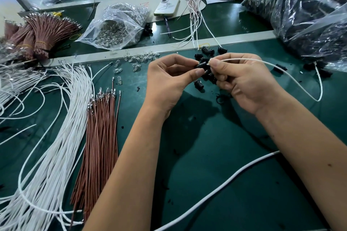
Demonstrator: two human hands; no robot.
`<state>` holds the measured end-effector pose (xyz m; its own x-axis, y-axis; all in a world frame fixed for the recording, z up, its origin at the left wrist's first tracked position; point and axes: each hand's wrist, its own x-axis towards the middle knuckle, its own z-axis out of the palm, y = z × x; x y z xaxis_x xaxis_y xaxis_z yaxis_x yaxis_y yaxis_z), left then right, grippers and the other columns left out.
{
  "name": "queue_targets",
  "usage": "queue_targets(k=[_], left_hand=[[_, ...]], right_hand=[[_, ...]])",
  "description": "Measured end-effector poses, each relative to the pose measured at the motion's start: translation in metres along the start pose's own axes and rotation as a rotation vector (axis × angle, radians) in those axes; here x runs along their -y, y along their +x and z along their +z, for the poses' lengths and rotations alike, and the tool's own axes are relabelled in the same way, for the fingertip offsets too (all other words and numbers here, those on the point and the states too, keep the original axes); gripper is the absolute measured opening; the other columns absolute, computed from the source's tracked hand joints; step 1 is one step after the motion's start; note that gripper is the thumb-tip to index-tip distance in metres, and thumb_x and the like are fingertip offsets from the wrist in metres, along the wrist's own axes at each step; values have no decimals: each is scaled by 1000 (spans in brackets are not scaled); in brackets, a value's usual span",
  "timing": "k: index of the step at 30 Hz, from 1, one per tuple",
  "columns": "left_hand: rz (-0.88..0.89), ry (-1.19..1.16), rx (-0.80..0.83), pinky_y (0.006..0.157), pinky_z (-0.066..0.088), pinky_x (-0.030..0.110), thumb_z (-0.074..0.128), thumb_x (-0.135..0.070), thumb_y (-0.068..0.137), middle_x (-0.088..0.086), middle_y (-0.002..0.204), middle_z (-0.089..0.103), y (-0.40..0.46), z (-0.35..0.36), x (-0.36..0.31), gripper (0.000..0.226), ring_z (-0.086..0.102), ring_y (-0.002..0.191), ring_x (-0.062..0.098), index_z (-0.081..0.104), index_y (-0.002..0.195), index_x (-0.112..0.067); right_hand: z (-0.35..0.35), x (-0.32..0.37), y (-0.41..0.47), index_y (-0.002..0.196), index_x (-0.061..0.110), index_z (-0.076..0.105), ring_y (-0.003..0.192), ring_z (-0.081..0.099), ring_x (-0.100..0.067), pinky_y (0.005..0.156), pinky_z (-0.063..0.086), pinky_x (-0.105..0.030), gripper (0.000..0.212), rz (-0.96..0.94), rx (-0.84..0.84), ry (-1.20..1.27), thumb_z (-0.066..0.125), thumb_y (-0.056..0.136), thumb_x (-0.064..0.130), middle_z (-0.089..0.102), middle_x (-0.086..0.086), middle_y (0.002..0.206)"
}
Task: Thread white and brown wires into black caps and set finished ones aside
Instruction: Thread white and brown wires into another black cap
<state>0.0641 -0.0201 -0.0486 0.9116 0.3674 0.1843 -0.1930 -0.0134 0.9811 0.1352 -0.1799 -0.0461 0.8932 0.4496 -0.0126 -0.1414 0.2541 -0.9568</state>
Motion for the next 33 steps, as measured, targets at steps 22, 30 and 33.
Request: queue_targets(k=[22, 30, 33], left_hand=[[-9, 32, -29, 78, 60, 31, 85, 5, 72, 18, 82, 76, -1, -1, -3, 18, 72, 75, 23, 71, 80, -3], [-38, 70, 33, 70, 56, 26, 86, 2, 73, 12, 77, 76, -2, -1, -4, 18, 71, 67, 19, 71, 79, -6], [-23, 91, 15, 71, 58, 28, 86, 2, 72, 11, 78, 77, -2, -1, -3, 18, 72, 69, 18, 71, 79, -6]], right_hand=[[1, -4, 1, 84, 13, 84, 52, 42, -14, 43, 33, -22, 13, -181, -62, -183, 77, 92, 21, 62, -8, 65], [3, -3, 0, 73, 16, 77, 47, 43, -13, 40, 34, -21, 14, -140, -149, -173, 83, 85, 16, 62, -2, 58], [1, 4, 0, 64, 15, 75, 46, 41, -13, 40, 31, -19, 15, -124, -77, -115, 85, 74, 22, 58, -6, 58]])
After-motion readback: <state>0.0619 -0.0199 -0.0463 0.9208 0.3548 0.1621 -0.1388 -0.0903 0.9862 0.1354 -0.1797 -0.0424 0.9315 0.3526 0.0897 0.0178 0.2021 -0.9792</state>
